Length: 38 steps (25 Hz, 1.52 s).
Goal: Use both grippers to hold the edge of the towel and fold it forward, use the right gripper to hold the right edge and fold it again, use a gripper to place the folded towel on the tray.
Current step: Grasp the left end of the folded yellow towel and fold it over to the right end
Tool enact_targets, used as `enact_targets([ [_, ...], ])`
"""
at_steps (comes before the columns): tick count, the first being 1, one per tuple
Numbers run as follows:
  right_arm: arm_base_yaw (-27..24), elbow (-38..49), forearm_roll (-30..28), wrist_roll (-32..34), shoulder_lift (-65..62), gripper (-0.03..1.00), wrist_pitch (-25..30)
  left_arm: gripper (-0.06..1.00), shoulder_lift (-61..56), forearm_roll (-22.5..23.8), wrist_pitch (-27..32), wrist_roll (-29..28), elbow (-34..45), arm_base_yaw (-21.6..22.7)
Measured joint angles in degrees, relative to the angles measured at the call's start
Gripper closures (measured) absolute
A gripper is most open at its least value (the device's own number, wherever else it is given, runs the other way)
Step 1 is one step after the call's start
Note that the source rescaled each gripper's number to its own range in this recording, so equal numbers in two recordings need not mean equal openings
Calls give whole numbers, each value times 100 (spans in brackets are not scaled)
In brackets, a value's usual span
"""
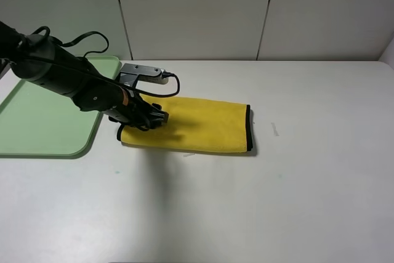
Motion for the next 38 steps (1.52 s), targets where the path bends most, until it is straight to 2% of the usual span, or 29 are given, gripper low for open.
enact_targets([
  [5,0,0,4,0,0,-3,0,78,-7,-65,-1,-106,28,0],
  [7,0,0,4,0,0,-3,0,87,-7,-82,-27,-137,34,0],
  [16,0,0,4,0,0,-3,0,87,-109,-104,58,-271,46,0],
  [20,0,0,4,0,0,-3,0,88,-471,-104,707,-171,63,-19],
  [25,0,0,4,0,0,-3,0,88,-981,-104,1789,230,-281,-123],
  [30,0,0,4,0,0,-3,0,88,-1084,-86,2768,485,-892,-464],
  [38,0,0,4,-3,0,-3,0,88,-1006,-86,2921,533,-1700,-1302],
])
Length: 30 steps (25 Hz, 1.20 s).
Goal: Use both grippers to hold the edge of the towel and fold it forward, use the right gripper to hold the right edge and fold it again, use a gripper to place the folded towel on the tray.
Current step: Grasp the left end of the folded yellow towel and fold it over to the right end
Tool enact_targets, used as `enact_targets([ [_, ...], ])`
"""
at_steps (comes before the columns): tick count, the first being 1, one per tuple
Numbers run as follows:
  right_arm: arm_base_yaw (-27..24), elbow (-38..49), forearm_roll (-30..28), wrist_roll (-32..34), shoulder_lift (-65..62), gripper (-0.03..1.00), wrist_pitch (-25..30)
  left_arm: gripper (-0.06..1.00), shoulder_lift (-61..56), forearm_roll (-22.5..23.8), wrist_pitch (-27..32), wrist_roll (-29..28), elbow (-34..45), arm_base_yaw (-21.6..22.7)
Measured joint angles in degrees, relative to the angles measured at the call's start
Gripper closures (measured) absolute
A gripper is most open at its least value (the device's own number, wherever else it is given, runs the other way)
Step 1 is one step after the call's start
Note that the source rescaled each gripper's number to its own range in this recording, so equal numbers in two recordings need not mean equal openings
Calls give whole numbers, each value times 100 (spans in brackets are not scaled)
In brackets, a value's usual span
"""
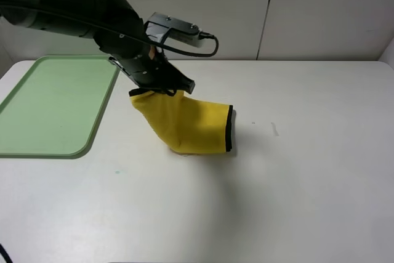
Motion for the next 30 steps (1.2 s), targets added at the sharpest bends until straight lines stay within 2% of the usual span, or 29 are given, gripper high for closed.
enact_targets([
  [11,0,0,0,0,0,-3,0,88,1139,-126,-134,11,-838,-999],
  [23,0,0,0,-4,0,-3,0,85,1385,-151,-503,-136,-868,-1139],
  [24,0,0,0,-4,0,-3,0,81,1385,-151,-510,-141,-868,-1139],
  [25,0,0,0,-4,0,-3,0,72,1385,-151,-516,-141,-868,-1139],
  [29,0,0,0,-4,0,-3,0,17,1385,-151,-693,23,-868,-1139],
  [30,0,0,0,-4,0,-3,0,8,1385,-151,-738,76,-868,-1139],
])
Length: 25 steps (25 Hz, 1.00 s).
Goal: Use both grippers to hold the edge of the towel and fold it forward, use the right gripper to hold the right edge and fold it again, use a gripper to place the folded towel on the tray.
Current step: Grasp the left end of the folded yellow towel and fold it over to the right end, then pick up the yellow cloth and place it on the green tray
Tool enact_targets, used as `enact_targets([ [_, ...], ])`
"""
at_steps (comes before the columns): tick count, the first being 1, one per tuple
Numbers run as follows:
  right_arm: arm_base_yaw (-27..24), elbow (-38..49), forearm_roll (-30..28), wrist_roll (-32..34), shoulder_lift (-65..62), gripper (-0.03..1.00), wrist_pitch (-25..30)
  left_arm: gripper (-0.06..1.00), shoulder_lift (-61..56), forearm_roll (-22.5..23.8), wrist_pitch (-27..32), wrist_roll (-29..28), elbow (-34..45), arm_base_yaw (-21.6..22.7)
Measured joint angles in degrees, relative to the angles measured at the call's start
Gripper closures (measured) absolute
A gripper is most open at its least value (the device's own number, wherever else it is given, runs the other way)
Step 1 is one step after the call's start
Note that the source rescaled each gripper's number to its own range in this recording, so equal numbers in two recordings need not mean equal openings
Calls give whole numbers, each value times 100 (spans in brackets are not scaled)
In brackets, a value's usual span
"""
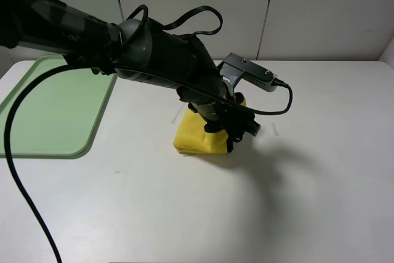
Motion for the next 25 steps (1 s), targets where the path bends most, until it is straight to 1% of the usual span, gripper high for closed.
enact_targets([
  [2,0,0,0,0,0,-3,0,0,-14,0,-74,27,0,0],
  [3,0,0,0,0,0,-3,0,-2,-60,0,-74,43,0,0],
  [7,0,0,0,0,0,-3,0,-5,-417,0,-121,49,0,0],
  [9,0,0,0,0,0,-3,0,-5,-627,0,-45,49,-19,26],
  [11,0,0,0,0,0,-3,0,-5,-840,0,127,49,-19,93],
  [15,0,0,0,0,0,-3,0,-6,-1200,0,615,6,-19,393],
  [20,0,0,0,0,0,-3,0,-6,-1208,0,1375,-195,-19,774],
  [22,0,0,0,0,0,-3,0,-6,-1100,0,1487,-213,-19,840],
  [25,0,0,0,-2,0,-3,0,-6,-920,0,1475,-213,-19,867],
])
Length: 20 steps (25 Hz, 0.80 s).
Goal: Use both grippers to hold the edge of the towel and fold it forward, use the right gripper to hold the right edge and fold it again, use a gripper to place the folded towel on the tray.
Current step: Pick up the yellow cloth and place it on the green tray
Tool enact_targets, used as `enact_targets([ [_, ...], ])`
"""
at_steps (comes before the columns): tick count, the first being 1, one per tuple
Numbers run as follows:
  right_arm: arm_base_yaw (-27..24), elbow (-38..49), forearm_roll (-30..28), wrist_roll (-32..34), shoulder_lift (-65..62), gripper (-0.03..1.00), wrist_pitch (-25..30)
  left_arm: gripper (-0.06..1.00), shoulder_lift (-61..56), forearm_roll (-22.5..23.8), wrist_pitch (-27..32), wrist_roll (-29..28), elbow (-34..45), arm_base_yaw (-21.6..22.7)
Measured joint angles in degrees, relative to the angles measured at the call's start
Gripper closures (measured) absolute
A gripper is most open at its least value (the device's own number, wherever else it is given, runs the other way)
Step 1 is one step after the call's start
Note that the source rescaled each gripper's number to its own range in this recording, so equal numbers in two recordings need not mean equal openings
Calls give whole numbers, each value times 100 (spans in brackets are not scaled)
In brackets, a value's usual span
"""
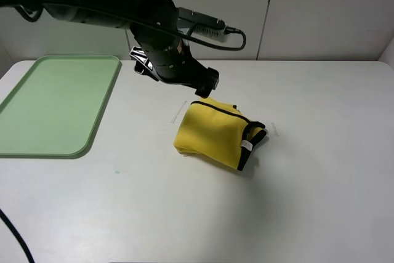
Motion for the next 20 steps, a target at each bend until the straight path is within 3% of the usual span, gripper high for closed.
enact_targets([
  [10,0,0,0,-5,0,-3,0,-5,1064,-485,-1068,0,0,-17],
  [20,0,0,0,-5,0,-3,0,-4,1524,-719,-1367,16,-1,-124],
])
